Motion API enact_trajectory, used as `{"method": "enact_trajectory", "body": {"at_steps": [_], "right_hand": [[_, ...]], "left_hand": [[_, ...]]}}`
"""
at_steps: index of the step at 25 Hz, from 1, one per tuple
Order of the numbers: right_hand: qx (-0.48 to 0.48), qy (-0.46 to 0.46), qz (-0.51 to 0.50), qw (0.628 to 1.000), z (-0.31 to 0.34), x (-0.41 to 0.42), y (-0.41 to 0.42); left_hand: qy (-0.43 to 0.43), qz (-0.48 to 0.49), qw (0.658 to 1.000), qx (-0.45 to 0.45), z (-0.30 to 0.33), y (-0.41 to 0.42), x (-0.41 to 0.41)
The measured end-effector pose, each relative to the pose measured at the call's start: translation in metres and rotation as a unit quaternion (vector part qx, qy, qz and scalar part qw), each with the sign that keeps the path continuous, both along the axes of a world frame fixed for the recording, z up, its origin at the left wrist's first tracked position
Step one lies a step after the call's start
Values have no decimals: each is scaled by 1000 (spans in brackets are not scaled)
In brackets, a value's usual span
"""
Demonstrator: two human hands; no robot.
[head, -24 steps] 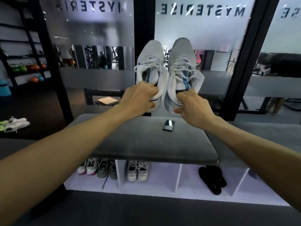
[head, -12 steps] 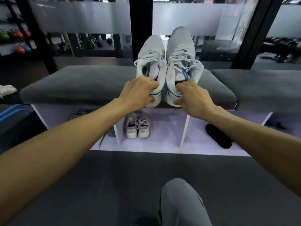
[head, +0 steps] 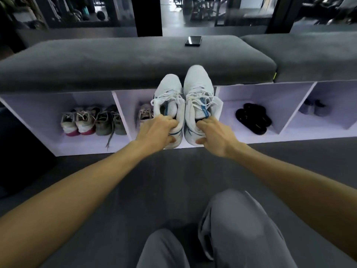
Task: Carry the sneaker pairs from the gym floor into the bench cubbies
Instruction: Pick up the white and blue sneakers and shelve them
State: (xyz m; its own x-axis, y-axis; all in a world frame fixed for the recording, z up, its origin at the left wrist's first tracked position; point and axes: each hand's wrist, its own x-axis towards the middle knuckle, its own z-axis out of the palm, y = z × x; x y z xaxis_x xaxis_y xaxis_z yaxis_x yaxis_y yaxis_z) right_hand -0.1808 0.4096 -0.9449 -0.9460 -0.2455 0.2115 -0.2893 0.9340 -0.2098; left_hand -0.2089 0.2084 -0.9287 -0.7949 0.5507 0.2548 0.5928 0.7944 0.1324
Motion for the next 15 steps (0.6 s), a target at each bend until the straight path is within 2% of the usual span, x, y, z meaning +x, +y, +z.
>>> {"method": "enact_trajectory", "body": {"at_steps": [6,15], "right_hand": [[-1,-65,-2,998,-55,-28,11],[27,-148,-38,988,-133,-150,37]], "left_hand": [[-73,-6,997,-12,-62,14,-38],[-126,24,992,3,-156,50,-154]]}}
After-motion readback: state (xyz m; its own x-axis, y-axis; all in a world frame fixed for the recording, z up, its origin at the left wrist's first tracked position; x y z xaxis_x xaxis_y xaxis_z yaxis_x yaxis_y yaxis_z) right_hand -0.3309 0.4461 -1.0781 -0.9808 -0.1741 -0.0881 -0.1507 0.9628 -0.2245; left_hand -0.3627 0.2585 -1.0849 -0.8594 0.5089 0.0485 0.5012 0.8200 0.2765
